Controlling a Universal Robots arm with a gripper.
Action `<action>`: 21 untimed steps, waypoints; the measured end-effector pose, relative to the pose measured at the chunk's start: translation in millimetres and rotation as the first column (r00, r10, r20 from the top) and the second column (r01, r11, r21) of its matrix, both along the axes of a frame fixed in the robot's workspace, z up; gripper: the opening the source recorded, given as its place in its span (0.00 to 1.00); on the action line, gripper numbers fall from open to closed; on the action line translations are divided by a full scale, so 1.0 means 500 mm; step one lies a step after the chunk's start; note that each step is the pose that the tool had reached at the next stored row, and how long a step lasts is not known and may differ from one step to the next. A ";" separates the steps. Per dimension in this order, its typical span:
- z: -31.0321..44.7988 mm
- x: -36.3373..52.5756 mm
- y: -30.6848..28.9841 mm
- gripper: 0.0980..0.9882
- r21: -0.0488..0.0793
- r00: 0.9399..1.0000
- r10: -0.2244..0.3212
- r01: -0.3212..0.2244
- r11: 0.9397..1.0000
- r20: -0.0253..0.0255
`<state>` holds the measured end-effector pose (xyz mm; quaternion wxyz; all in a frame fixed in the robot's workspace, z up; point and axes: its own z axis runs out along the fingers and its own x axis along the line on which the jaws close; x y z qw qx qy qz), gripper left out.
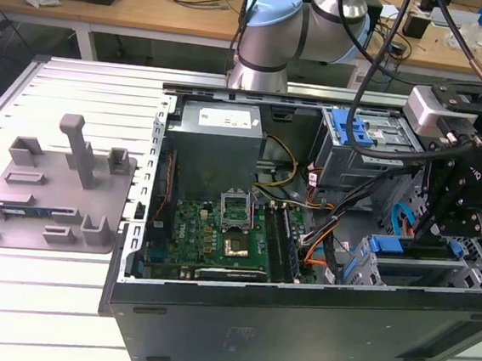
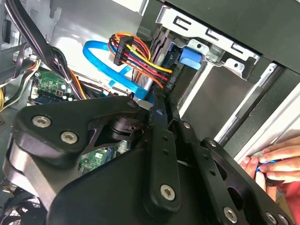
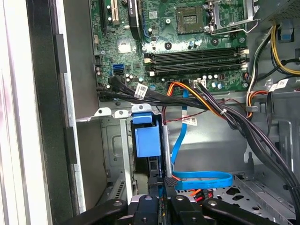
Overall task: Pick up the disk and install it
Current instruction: 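Insert the second disk wire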
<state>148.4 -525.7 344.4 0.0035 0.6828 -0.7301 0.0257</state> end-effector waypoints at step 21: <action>0.002 0.001 0.012 0.07 -0.007 1.000 0.018 -0.018 1.000 0.000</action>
